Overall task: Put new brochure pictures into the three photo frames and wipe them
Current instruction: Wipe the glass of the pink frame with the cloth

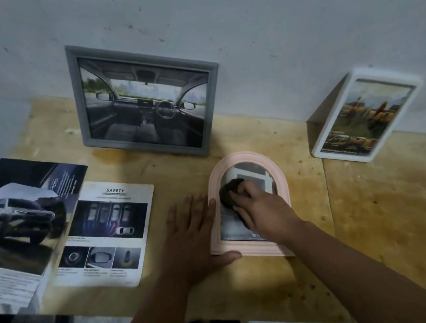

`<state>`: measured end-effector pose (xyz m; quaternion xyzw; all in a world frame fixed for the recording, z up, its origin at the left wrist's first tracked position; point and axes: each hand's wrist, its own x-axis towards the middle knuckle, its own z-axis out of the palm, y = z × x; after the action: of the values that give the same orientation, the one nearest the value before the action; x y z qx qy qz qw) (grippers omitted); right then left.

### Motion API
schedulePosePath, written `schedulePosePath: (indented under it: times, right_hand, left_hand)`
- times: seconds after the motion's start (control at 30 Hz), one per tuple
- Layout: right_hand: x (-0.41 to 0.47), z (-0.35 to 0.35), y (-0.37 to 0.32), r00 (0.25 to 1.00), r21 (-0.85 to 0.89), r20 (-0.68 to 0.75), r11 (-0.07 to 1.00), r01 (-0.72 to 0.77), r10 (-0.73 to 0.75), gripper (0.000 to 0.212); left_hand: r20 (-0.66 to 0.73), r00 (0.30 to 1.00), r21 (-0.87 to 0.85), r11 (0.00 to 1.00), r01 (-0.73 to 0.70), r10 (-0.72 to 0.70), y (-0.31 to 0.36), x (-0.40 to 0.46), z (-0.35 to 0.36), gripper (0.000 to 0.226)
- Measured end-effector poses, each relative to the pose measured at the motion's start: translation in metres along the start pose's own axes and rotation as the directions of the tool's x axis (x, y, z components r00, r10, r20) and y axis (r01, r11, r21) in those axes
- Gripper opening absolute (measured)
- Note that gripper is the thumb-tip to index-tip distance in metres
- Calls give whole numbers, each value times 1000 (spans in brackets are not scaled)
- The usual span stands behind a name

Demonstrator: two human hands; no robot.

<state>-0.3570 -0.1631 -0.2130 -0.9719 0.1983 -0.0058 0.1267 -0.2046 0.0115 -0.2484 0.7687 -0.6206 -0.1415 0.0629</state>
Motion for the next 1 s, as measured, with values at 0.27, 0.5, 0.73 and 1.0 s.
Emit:
schedulePosePath:
  times: [0.27, 0.5, 0.73, 1.0]
  right_hand:
    - [-27, -46, -19, 656, 910, 365, -103, -402, 661, 31]
    - [-50, -58, -17, 762, 573, 543, -819, -29, 353, 49]
    - [-37, -57, -16, 708, 679, 512, -734, 14, 487, 50]
    - [22, -13, 5, 870, 216, -118, 867, -449, 479, 35]
  left_hand:
    - [-49, 999, -17, 1000, -10, 9, 0, -1, 1, 123]
    - [-74, 997, 7, 1000, -19, 20, -1, -1, 1, 122]
    - [-93, 996, 4, 1000, -18, 18, 0, -2, 0, 121]
    - [-54, 998, 2, 1000, 20, -20, 0, -1, 2, 124]
